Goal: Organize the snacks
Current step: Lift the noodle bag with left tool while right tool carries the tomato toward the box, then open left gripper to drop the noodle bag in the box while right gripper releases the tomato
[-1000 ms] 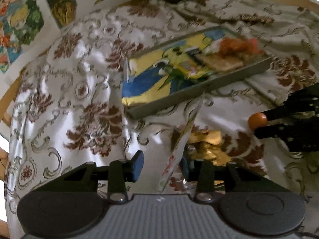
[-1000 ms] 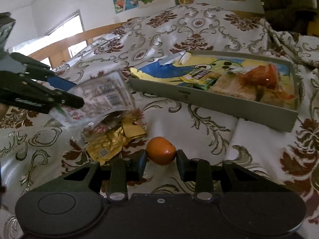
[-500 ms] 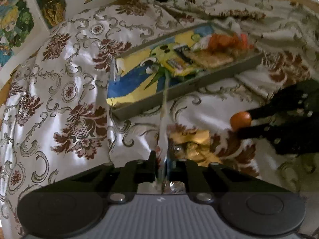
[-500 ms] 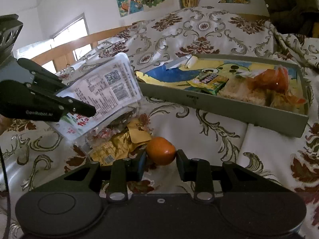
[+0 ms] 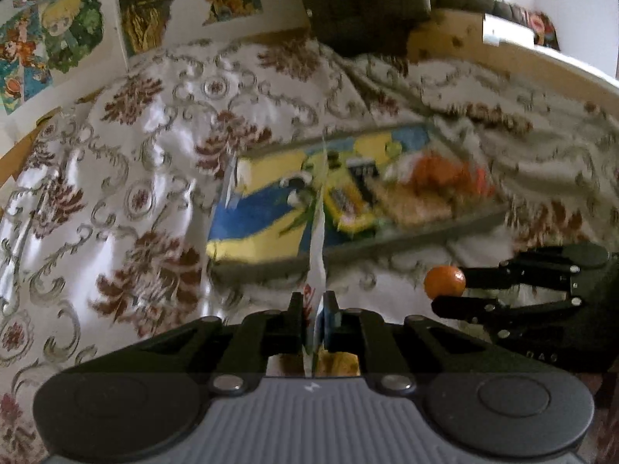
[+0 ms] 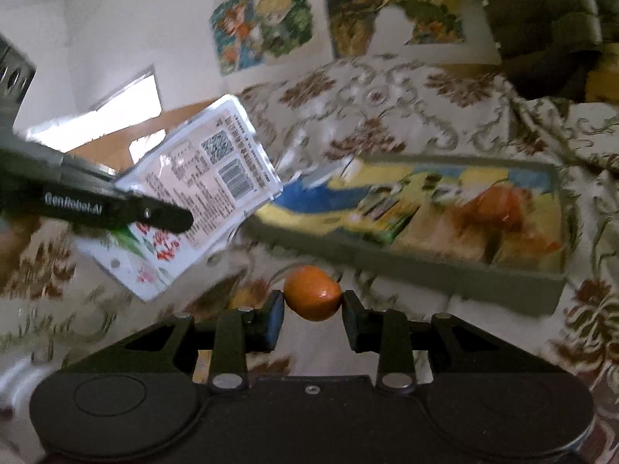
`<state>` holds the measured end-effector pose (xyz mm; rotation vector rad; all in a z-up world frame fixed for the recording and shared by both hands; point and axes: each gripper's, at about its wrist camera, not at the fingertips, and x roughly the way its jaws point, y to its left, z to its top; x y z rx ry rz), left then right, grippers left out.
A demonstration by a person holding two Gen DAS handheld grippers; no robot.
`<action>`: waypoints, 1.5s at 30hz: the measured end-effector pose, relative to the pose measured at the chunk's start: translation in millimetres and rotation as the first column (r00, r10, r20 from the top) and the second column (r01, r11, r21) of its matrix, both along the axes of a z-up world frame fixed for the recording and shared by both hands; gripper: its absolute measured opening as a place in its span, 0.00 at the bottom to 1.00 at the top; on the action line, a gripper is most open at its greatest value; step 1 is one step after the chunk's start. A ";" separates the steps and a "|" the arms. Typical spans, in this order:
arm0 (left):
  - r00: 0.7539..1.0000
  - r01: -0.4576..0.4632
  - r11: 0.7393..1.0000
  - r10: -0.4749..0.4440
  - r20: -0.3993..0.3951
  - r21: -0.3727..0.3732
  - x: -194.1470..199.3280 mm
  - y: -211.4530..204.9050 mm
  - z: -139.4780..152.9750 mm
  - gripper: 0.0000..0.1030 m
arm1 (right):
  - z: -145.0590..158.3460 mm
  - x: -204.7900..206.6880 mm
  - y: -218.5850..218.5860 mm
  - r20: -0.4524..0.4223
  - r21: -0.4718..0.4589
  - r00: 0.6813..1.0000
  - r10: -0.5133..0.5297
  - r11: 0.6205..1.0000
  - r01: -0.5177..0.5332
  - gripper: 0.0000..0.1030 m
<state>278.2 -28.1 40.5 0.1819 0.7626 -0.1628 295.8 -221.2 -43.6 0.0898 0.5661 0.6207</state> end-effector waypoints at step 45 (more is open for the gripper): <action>0.995 -0.100 0.983 0.099 -0.012 -0.154 177.3 -85.9 -38.5 0.31 | -22.9 94.6 -32.2 0.069 -0.072 0.969 -0.236 0.968 0.240 0.46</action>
